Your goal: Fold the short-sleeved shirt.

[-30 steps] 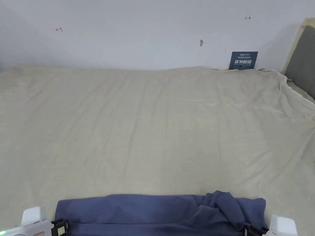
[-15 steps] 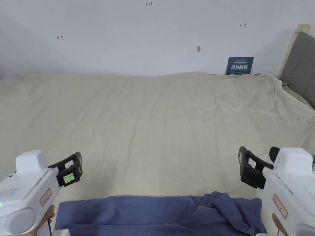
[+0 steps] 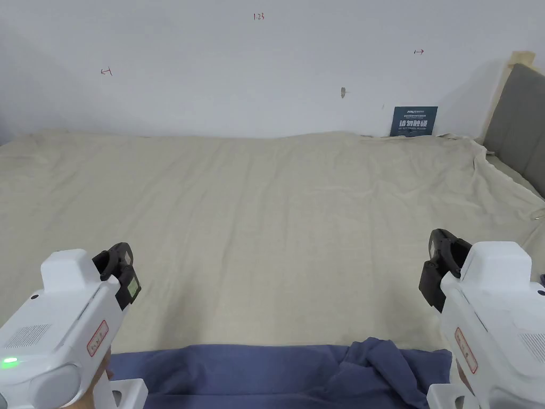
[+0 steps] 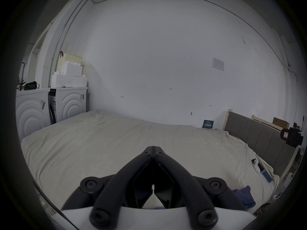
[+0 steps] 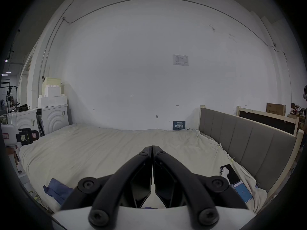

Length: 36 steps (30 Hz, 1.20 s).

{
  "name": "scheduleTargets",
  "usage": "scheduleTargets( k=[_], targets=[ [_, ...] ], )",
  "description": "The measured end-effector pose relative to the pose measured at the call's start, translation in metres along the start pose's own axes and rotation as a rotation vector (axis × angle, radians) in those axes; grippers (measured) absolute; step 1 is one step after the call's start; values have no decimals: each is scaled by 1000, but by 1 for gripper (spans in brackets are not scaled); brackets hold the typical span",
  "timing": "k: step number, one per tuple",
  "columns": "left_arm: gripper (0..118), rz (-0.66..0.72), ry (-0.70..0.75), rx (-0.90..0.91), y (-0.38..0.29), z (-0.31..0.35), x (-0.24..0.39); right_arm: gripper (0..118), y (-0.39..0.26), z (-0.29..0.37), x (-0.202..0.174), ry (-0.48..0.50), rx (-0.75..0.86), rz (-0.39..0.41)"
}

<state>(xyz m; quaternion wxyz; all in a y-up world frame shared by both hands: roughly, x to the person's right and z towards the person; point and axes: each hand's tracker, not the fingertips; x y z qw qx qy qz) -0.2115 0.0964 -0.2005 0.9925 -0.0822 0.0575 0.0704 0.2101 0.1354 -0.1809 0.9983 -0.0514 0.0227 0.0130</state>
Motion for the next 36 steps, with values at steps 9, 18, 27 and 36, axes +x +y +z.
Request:
scheduleTargets(
  k=[9,18,27,36],
  targets=[
    [0,-17,-3,-32,-1,-4,-4,0,-2,-4,2,2,-16,-11],
    [0,37,-28,-117,-5,-17,-19,0,-4,-11,3,9,-33,-2],
    [0,329,-167,-484,-38,-65,-99,0,-11,-23,-2,11,-71,7],
    [0,443,-194,-750,-100,-94,-181,0,-25,-41,-19,34,-136,29]
  ],
)
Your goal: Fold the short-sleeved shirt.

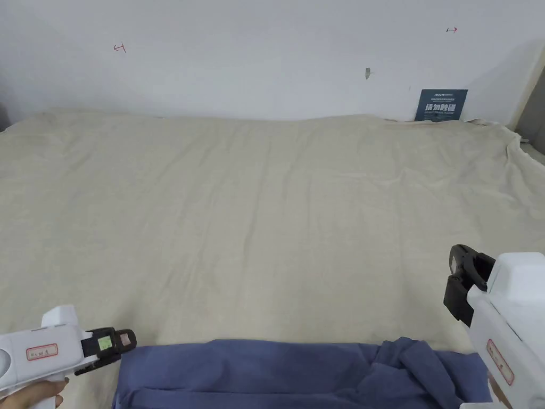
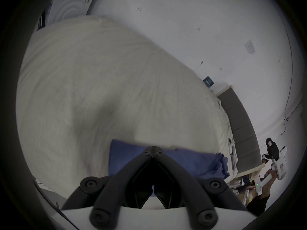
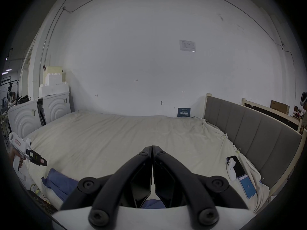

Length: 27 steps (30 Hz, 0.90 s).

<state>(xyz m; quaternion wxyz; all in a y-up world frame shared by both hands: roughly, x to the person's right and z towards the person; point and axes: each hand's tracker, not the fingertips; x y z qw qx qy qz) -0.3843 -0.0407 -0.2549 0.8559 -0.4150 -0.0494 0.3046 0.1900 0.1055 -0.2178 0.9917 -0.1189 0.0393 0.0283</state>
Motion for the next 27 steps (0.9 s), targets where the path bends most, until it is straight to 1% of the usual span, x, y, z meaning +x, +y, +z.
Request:
scheduleTargets(
  k=[4,6,7,8,9,10,11,12,17,20,23,27],
  targets=[
    [0,36,-45,-82,-11,-7,-16,0,-5,-10,-7,9,-21,6],
    [5,28,-23,-107,-13,-12,-22,0,-6,-15,-11,18,-29,8],
    [10,15,-8,-116,-15,-14,-24,0,-5,-15,-15,22,-33,8],
    [20,-13,5,-124,-16,-17,-25,0,-5,-15,-18,25,-37,10],
    [43,-26,16,-131,-18,-17,-25,0,-5,-16,-21,31,-42,15],
    [61,-36,27,-138,-19,-18,-25,0,-5,-18,-22,35,-46,19],
    [74,-42,31,-150,-21,-21,-26,0,-5,-18,-25,40,-51,25],
    [80,-44,31,-153,-21,-22,-26,0,-5,-19,-27,43,-54,28],
    [79,-46,30,-166,-22,-29,-34,0,-7,-21,-33,56,-75,43],
    [77,-43,-6,-148,-22,-29,-32,0,-7,-21,-35,57,-85,47],
    [61,-42,-34,-159,-22,-32,-30,0,-9,-23,-34,58,-94,46],
    [54,-61,-52,-178,-24,-41,-24,0,-10,-25,-34,56,-97,45]
  ],
)
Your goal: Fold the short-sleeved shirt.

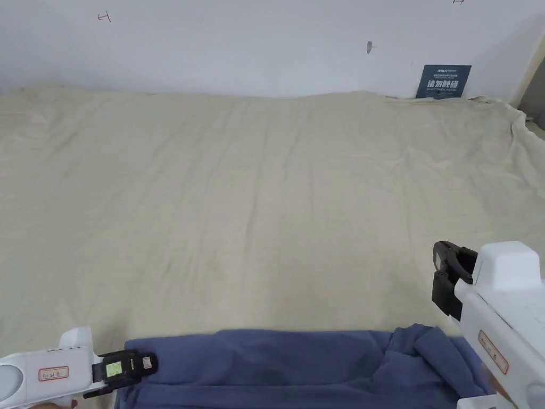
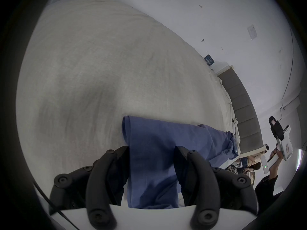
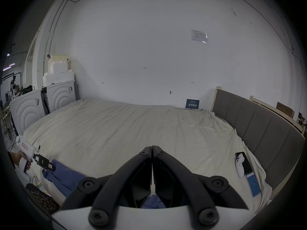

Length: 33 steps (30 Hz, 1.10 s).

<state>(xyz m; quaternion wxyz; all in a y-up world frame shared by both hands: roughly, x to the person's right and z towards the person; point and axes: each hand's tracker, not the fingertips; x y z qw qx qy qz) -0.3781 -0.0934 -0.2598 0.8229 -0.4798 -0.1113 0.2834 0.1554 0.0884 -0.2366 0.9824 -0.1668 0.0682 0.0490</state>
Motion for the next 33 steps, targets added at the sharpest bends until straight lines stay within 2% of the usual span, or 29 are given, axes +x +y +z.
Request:
scheduleTargets(
  k=[2,3,5,9,15,19,22,27,33],
  targets=[
    [52,-7,-3,-1,2,-3,0,0,0,0,0,-1,-3,-2],
    [44,-8,-6,-1,3,-4,-1,0,0,0,0,-1,-3,-4],
    [21,9,-25,-19,4,-10,1,0,-2,-3,3,-1,-4,-6],
    [13,-53,16,-30,-2,-17,16,0,-2,-2,4,-2,-8,-12],
    [9,-133,128,4,9,8,34,0,-1,2,9,1,-10,-31],
    [8,-122,119,18,26,36,36,0,2,9,13,0,3,-40],
    [8,-167,222,37,33,50,39,0,-1,11,22,-5,15,-52],
    [8,-116,301,45,37,66,36,0,-1,21,31,-6,28,-73],
    [8,-83,333,38,30,66,91,0,-7,30,45,-1,45,-91]
  ],
)
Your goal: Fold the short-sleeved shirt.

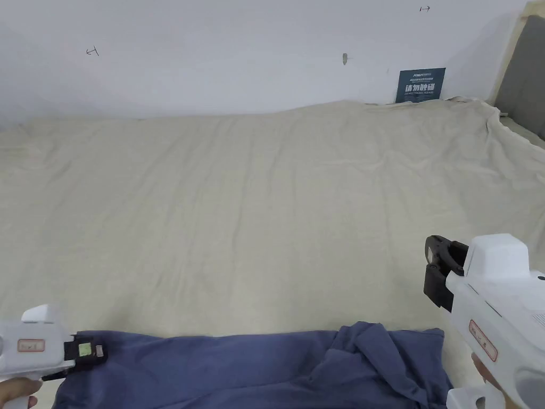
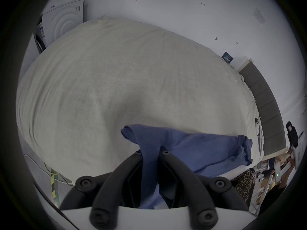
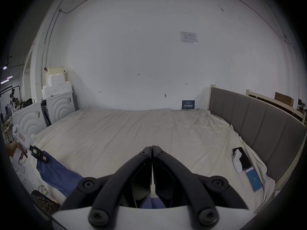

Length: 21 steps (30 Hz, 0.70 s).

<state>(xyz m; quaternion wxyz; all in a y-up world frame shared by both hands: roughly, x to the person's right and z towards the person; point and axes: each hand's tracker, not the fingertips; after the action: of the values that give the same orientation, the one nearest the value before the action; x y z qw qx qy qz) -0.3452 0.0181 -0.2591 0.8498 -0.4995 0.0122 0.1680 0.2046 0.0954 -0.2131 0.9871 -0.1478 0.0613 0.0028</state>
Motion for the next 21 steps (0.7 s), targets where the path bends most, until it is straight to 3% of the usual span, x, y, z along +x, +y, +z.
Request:
scheduleTargets(
  k=[8,14,21],
  targets=[
    [8,-90,-190,-4,-9,-1,108,0,-1,19,15,11,11,-29],
    [8,-186,-213,-65,-16,-52,172,0,3,33,25,-1,31,-34],
    [9,-150,-228,-142,-40,-120,227,0,2,39,40,-30,35,-45]
  ],
)
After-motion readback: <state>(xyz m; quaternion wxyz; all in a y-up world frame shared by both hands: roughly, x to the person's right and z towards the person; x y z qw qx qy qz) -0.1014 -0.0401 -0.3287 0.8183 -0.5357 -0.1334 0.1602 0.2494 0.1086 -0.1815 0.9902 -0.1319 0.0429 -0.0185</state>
